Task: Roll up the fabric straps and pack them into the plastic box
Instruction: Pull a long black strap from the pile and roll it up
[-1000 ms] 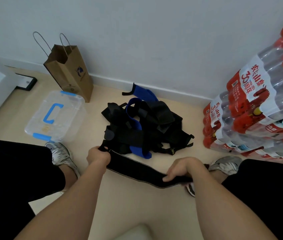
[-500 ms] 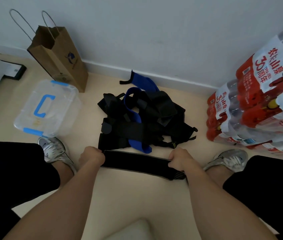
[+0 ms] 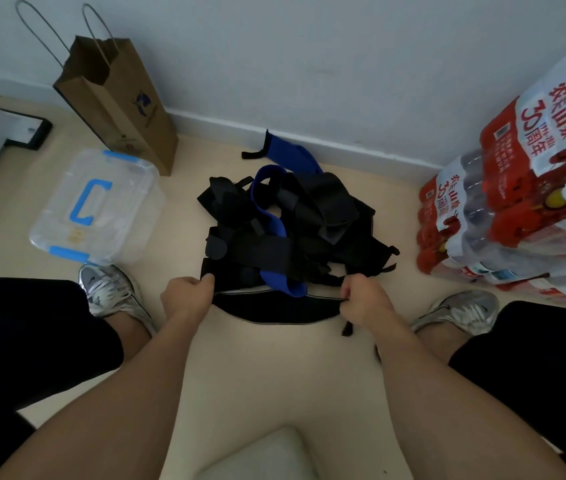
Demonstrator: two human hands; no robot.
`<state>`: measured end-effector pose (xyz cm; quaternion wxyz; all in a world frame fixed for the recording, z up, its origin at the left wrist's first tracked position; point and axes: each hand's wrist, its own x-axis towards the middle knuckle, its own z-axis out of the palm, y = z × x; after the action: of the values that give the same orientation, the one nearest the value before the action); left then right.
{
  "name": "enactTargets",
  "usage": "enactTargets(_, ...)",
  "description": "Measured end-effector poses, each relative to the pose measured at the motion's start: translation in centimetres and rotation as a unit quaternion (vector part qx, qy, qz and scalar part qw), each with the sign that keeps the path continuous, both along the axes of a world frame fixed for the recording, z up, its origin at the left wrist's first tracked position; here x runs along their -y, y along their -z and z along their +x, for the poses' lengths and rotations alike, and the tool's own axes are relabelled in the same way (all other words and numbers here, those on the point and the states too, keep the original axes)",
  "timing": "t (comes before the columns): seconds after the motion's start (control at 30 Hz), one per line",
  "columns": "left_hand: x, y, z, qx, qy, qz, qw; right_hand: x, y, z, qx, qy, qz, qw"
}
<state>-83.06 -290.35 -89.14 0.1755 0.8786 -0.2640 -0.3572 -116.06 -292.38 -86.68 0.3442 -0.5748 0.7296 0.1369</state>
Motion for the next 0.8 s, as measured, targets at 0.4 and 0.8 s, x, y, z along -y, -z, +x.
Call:
enactTargets(0.4, -3.3, 0.9, 0.6, -0.080, -0.078, -0.027, 0.993, -5.5, -1.1, 1.0, -0.116, -0.220, -0.043, 0.968)
enactTargets(0.8, -2.8, 1.1, 1.1, 0.081, 0.123, 0.057, 0.987, -3.9, 0.4, 0.9, -0.114, -0.095, 0.008, 0.989)
